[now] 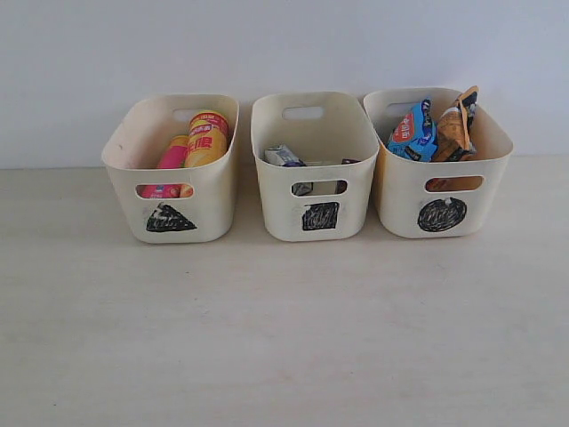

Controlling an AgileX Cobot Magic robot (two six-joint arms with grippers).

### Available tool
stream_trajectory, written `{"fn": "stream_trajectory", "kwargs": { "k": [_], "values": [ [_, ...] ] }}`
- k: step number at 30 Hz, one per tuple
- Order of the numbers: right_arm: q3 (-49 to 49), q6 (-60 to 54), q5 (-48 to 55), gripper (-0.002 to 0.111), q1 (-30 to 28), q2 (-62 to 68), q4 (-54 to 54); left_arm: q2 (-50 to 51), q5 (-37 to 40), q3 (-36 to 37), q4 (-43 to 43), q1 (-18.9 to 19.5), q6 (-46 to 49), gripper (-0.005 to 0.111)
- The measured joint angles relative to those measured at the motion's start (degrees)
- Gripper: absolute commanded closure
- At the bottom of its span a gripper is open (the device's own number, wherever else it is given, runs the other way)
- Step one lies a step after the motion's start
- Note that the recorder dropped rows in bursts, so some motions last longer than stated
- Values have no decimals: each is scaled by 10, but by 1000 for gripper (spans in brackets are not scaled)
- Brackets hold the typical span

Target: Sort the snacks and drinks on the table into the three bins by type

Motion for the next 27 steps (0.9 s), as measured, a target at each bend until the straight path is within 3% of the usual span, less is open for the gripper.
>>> {"fn": "stream_trajectory", "kwargs": {
  "k": [27],
  "values": [
    [0,0,6,108,0,0,0,0,0,0,0,0,0,103]
  ]
}}
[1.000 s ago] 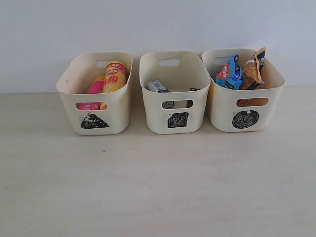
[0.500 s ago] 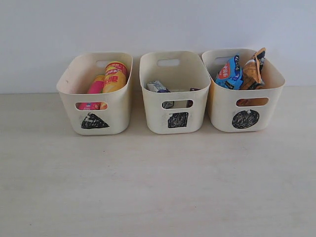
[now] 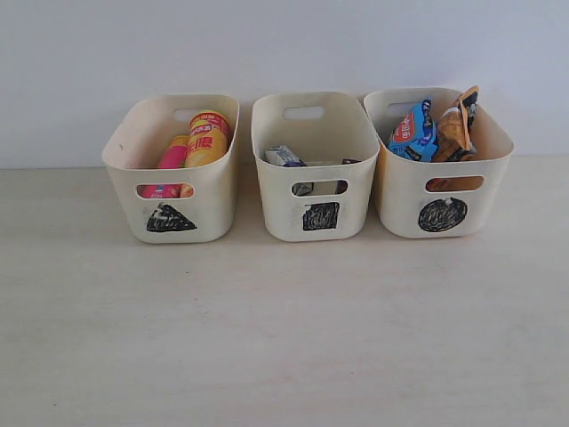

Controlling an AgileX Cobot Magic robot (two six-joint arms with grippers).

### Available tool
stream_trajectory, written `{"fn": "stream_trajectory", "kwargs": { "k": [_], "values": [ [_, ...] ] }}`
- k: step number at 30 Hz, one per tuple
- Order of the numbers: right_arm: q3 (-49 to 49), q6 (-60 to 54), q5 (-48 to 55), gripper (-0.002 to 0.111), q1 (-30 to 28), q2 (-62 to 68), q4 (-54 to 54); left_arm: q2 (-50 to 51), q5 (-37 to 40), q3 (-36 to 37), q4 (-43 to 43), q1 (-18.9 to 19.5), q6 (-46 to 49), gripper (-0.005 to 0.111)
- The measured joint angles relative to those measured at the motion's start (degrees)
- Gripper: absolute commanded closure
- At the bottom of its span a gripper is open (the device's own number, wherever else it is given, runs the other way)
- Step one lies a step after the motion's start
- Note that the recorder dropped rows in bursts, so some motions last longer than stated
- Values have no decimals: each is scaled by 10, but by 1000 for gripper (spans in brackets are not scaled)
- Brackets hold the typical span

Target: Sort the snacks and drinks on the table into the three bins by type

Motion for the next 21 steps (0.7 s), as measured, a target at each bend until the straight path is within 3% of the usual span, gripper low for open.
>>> {"fn": "stream_trajectory", "kwargs": {
  "k": [21],
  "values": [
    [0,0,-12,108,0,0,0,0,0,0,0,0,0,103]
  ]
}}
